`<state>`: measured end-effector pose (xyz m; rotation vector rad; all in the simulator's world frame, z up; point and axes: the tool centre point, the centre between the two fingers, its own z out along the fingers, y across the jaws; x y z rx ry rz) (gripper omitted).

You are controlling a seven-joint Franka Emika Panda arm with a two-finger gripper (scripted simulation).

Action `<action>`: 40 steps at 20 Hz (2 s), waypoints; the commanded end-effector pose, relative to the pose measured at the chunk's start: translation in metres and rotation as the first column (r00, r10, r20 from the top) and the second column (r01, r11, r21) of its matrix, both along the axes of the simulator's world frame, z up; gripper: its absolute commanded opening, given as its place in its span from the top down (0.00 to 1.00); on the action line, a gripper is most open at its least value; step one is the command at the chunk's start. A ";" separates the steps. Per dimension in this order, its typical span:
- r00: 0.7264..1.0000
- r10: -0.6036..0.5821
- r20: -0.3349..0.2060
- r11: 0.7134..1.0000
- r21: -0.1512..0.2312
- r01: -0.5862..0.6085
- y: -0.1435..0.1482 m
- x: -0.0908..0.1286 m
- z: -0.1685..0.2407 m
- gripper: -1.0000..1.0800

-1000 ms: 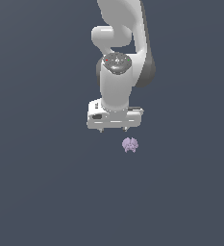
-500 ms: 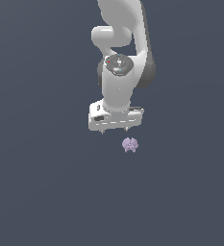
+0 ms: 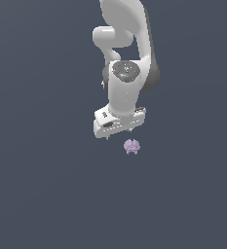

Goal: Pick up the object and move it to a goal position.

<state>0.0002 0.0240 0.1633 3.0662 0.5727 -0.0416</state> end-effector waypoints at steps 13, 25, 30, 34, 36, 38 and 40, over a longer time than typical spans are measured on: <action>0.899 0.438 -0.005 0.899 0.009 -0.438 0.027 -0.004 -0.026 0.04; 0.674 0.739 0.002 0.674 0.021 -0.738 0.051 -0.008 -0.046 0.04; 0.555 0.832 0.009 0.554 0.025 -0.832 0.061 -0.010 -0.054 0.04; 0.472 0.881 0.014 0.472 0.026 -0.881 0.068 -0.012 -0.058 0.04; 0.438 0.899 0.016 0.438 0.026 -0.899 0.071 -0.013 -0.060 0.04; 0.409 0.912 0.018 0.408 0.027 -0.912 0.073 -0.013 -0.061 0.04; 0.385 0.923 0.020 0.385 0.027 -0.923 0.075 -0.013 -0.062 0.04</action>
